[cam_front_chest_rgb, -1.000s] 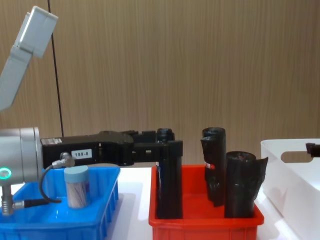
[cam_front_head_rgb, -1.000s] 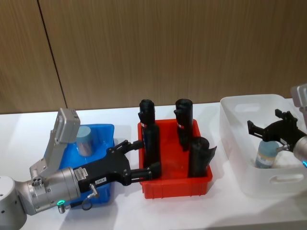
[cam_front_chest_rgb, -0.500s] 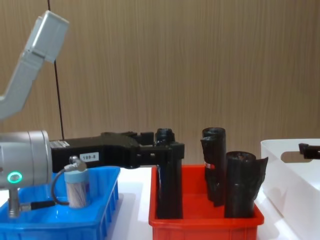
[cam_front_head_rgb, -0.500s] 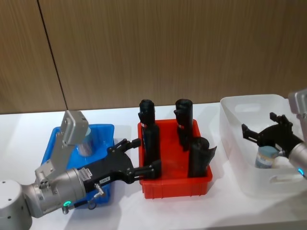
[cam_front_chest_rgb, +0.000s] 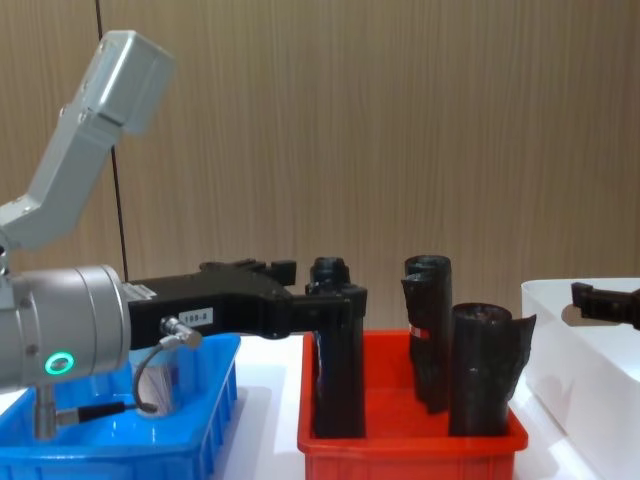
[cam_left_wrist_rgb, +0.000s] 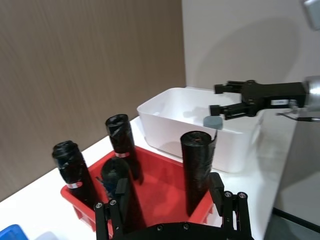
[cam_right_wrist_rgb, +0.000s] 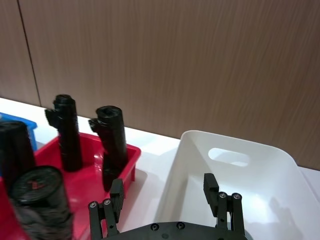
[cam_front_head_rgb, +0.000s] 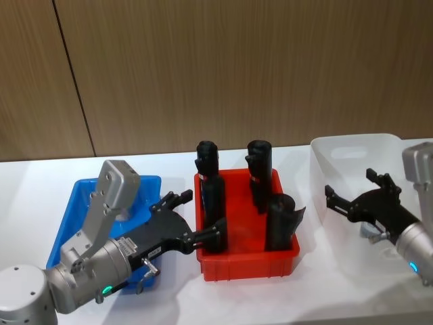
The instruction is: Pick the cotton swabs from the blue box and place them into the white box.
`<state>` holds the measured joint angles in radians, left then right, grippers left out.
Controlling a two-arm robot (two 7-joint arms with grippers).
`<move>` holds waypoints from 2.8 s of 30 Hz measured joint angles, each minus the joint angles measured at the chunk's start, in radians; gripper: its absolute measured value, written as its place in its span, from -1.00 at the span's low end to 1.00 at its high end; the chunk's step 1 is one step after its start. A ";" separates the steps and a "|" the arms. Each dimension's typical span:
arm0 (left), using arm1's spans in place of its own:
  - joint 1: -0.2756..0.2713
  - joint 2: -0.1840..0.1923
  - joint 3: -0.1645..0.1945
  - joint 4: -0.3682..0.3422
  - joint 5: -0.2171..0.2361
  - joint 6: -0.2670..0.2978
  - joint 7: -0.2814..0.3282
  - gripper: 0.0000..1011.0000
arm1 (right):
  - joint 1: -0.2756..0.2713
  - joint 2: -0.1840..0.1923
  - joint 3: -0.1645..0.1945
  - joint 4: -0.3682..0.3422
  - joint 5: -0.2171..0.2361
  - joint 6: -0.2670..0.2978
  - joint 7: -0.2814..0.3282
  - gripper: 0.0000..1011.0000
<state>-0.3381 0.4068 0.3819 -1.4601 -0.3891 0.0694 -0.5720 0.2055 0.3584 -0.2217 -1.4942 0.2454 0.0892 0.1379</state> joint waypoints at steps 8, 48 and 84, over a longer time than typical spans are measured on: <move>0.019 -0.005 0.015 -0.032 0.037 -0.012 0.110 0.98 | -0.072 -0.007 -0.002 -0.089 0.014 -0.018 -0.023 0.98; 0.101 -0.025 0.073 -0.167 0.189 -0.057 0.560 0.98 | -0.220 -0.021 -0.004 -0.273 0.043 -0.056 -0.072 0.98; 0.101 -0.025 0.072 -0.166 0.189 -0.056 0.561 0.98 | -0.171 -0.025 -0.013 -0.210 0.016 0.035 0.075 0.98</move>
<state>-0.2372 0.3821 0.4542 -1.6262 -0.2004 0.0139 -0.0109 0.0345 0.3334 -0.2346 -1.7045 0.2610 0.1240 0.2129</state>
